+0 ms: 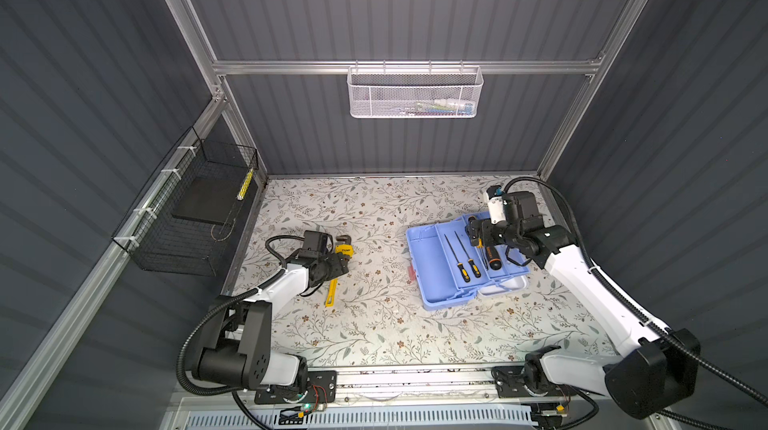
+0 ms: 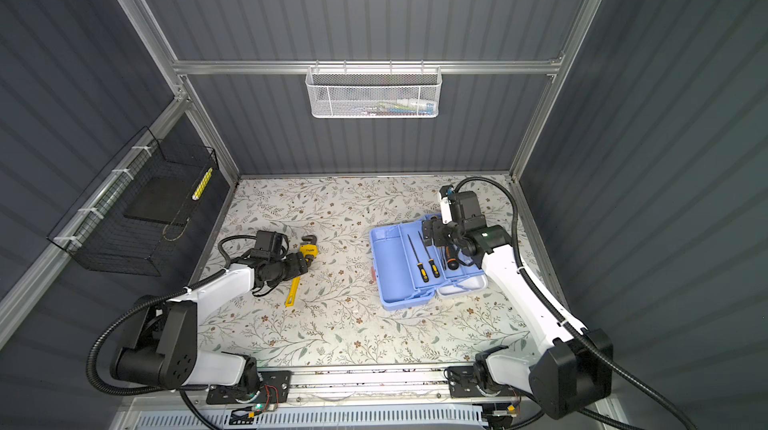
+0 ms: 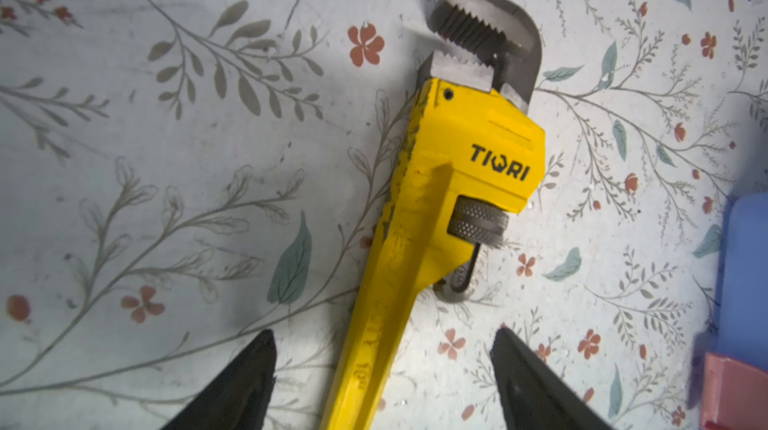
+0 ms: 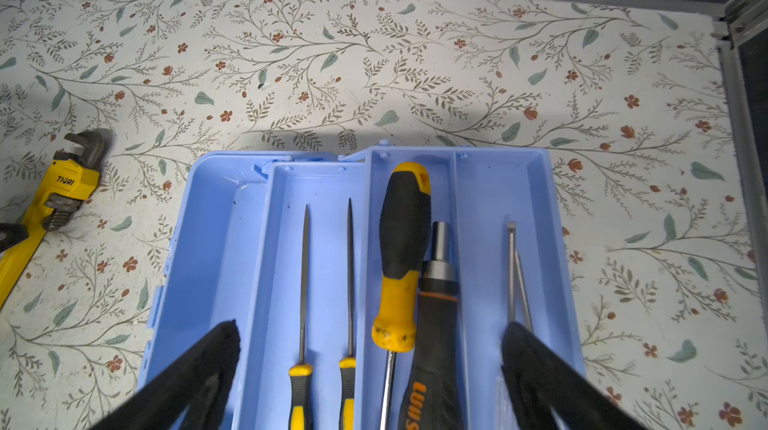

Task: Pack the tool kit
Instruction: 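Grasp the yellow pipe wrench head with the left gripper while right gripper rises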

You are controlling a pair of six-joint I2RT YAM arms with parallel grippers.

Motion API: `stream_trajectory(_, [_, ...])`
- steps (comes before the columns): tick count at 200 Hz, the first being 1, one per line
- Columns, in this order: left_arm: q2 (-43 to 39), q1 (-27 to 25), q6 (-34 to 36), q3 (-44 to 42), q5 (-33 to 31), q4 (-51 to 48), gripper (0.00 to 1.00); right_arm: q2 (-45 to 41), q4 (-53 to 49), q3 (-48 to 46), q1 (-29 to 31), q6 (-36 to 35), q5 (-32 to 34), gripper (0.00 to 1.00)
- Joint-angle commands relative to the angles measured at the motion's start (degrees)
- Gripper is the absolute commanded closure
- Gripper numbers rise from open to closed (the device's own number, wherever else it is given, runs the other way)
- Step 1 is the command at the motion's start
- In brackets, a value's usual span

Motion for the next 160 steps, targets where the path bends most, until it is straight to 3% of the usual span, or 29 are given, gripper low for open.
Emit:
stream_trajectory(1, [1.46,-0.21,1.89,1.86,-0.35,0.61,0.16,-1.16,-1.44,-1.27,-0.30,2.10,-3.22,0.03])
stream_trajectory(92, [9.79,-1.50,5.87,7.81,0.35,1.65,0.09,-7.48,2.55,-11.44,-2.35,4.53,-0.93,0.01])
stream_trajectory(160, [17.03,-3.68,7.71,13.33,-4.67,-0.21,0.12,-12.38,1.97,-13.42,-5.07,4.32,-0.67,0.01])
